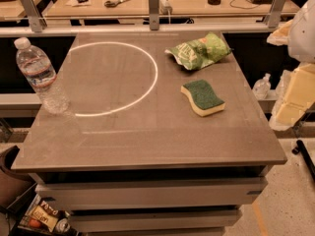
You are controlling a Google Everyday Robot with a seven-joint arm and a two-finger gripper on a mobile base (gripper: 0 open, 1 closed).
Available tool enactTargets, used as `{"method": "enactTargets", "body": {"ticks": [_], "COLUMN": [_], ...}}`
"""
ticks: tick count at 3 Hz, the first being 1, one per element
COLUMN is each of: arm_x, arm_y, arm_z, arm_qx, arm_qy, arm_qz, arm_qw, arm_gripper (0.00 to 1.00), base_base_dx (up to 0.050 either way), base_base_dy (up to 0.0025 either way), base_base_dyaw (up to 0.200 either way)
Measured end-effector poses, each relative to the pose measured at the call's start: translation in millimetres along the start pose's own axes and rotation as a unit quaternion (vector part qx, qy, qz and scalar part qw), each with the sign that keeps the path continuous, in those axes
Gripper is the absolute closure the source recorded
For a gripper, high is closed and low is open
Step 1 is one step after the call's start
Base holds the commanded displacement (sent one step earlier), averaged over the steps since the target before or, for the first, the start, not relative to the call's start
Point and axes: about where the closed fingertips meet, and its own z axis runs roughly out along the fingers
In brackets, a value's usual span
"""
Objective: Move green jalapeno chip bag near water bottle
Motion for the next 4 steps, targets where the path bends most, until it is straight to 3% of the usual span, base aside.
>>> {"method": "enactTargets", "body": {"ticks": [1, 2, 3, 4], "arm_x": [0.0, -3.8, -16.5, -36.1], "arm_y": [0.0, -25.5, -76.2, -123.5], "arm_z": [0.0, 2.8, 12.0, 25.8], "arm_qx": [0.000, 0.010, 0.028, 0.042], "arm_qy": [0.000, 0.000, -0.002, -0.026], "arm_qz": [0.000, 0.008, 0.022, 0.032], "arm_qw": [1.0000, 0.9999, 0.9994, 0.9983], "arm_gripper": [0.00, 0.00, 0.00, 0.00], "base_base_dx": [0.000, 0.000, 0.000, 0.000], "base_base_dy": [0.00000, 0.00000, 0.00000, 0.00000], "base_base_dyaw": [0.000, 0.000, 0.000, 0.000]}}
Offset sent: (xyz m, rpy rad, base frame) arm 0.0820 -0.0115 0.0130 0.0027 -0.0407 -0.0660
